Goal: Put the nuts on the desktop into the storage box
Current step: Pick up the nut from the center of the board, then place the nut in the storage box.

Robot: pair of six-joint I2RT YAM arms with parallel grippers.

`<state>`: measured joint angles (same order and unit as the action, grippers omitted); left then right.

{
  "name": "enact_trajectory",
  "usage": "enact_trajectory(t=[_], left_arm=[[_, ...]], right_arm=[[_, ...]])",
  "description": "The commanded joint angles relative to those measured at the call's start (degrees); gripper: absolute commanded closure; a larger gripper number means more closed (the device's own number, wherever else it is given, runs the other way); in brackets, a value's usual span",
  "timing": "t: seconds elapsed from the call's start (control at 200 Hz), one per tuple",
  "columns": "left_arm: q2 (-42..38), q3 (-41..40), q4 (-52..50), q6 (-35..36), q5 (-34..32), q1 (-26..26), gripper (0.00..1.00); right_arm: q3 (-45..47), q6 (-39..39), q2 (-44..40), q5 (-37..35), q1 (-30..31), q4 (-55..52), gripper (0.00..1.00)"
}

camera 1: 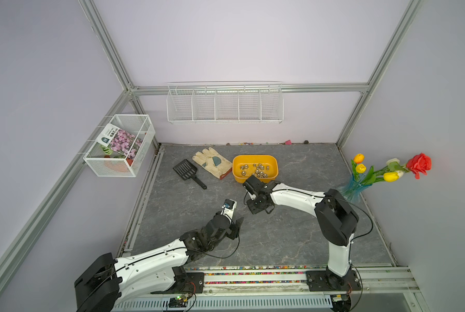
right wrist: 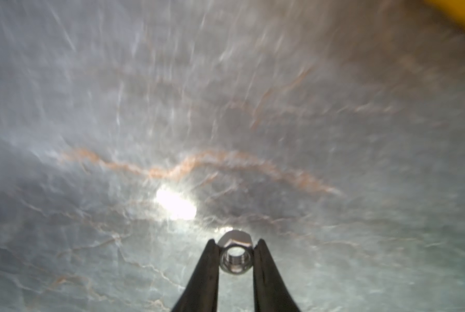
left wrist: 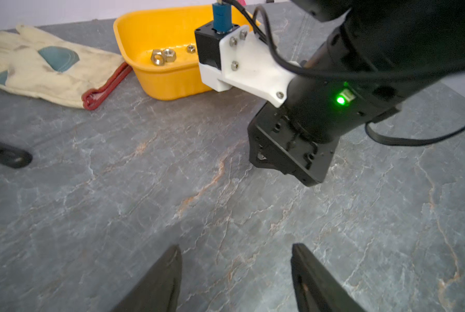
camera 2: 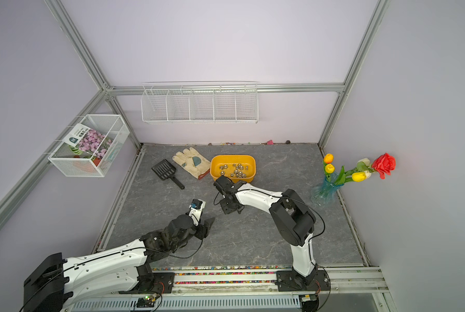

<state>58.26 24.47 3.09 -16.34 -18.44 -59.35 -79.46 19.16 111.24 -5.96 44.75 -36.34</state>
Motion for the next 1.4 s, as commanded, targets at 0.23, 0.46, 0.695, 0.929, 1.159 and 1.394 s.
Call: enact_trajectory(t=[0.23,0.46,0.695,0.929,1.159,1.394], left_arm=[[8.8,6.7,10.9,8.8,6.9,7.1,0.33],[13.8,11.7,15.6,13.3,11.8,14.2,0.33],[21.1,15.2,20.7,13.5,18.5,20.7,0.34],[28.3,18.8,22.8,14.3,21.4,22.9,0.34],[33.2,20.9,23.7,13.9,23.0,24.2,0.34],[36.0,21.8,24.2,13.8,23.6,24.5,0.34]], right_arm=[[-12.5,-3.8,-1.3,-1.4,-5.5,-5.2,0.81],[-24.7,-5.5,5.0,-2.3,-8.4,-8.9,0.81],[-38.1,-6.5,14.1,-0.4,-11.8,-13.2,0.81],[-46.0,-6.2,22.6,1.7,-15.2,-14.5,0.81],[-47.5,-5.1,28.3,4.0,-17.2,-14.0,0.81],[-47.0,-4.3,30.3,5.5,-17.7,-13.1,0.81]])
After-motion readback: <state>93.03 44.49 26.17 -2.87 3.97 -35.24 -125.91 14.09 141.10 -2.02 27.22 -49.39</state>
